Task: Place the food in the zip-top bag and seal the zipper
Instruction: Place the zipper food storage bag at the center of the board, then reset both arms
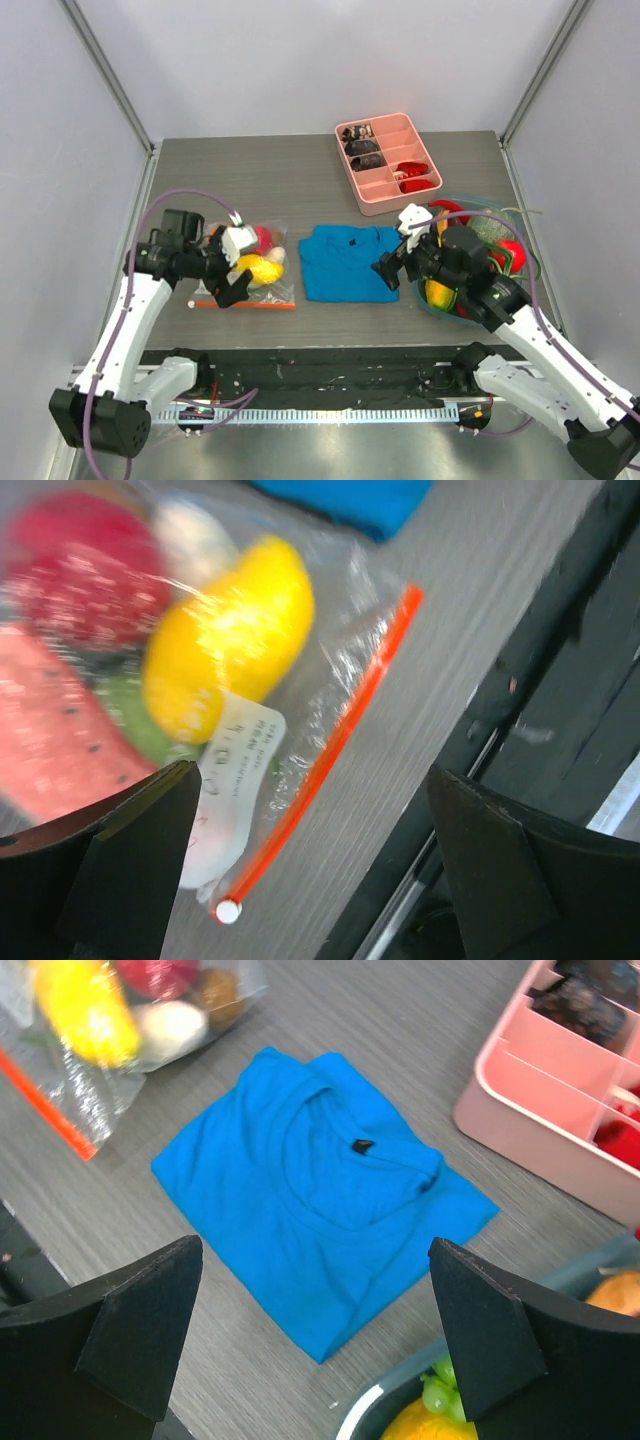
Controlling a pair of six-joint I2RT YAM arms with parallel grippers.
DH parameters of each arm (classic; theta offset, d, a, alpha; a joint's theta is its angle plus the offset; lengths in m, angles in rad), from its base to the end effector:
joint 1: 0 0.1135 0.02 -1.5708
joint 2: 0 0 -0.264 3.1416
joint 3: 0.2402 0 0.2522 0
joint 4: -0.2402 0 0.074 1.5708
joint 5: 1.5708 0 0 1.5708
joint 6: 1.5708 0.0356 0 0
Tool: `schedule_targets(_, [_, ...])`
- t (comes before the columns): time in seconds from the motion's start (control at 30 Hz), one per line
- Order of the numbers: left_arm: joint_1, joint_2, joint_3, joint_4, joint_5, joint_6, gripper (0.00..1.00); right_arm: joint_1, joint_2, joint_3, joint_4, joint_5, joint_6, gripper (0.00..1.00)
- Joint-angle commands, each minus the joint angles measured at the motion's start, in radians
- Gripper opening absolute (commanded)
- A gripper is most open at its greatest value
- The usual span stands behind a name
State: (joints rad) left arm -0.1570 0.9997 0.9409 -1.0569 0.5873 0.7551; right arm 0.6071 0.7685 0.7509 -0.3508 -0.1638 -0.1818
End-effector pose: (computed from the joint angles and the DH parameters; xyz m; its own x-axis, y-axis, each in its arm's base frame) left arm 0.1657 -0.0462 0.2880 -0.3920 0.6397 -0.6612 0.8780 0.4747 -0.0612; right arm 0.1429 0.1063 0.3134 -0.1665 -0.3329 -0.9282 -0.7299 0.6745 -0.1109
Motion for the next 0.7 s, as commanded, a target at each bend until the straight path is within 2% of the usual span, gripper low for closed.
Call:
schedule_targets(0.0, [-0.001, -0.015, 0.206, 0.072, -0.070, -0.436, 1.00, -0.097, -0.051, 0.038, 0.007, -0.011, 0.115, 1.00])
schedule_targets(0.03, [-0.001, 0.003, 0.289, 0.074, -0.101, -0.498, 1.00, -0.115, -0.055, 0.039, 0.006, -0.008, 0.131, 1.00])
schedule_targets(0.1, [0.002, 0.068, 0.350, 0.104, -0.215, -0.666, 1.00, -0.153, -0.066, 0.051, 0.001, -0.008, 0.180, 1.00])
schedule_targets(0.13, [0.001, 0.094, 0.396, 0.112, -0.338, -0.710, 1.00, -0.197, -0.067, 0.056, -0.007, -0.008, 0.206, 1.00])
schedule_targets(0.17, [0.002, 0.118, 0.419, 0.109, -0.386, -0.790, 1.00, -0.219, -0.067, 0.064, -0.008, -0.003, 0.238, 1.00])
schedule_targets(0.23, [0.002, 0.175, 0.467, 0.095, -0.473, -0.830, 1.00, -0.292, -0.071, 0.068, -0.022, 0.000, 0.310, 1.00])
schedule_targets(0.33, [0.002, 0.192, 0.457, 0.110, -0.512, -0.855, 1.00, -0.357, -0.090, 0.056, -0.049, -0.002, 0.363, 1.00])
schedule_targets(0.47, [0.007, 0.178, 0.409, 0.121, -0.492, -0.856, 1.00, -0.415, -0.089, 0.024, -0.074, 0.020, 0.387, 0.99])
schedule_targets(0.67, [0.030, 0.194, 0.444, 0.097, -0.483, -0.852, 1.00, -0.425, -0.075, 0.051, -0.080, 0.056, 0.346, 1.00])
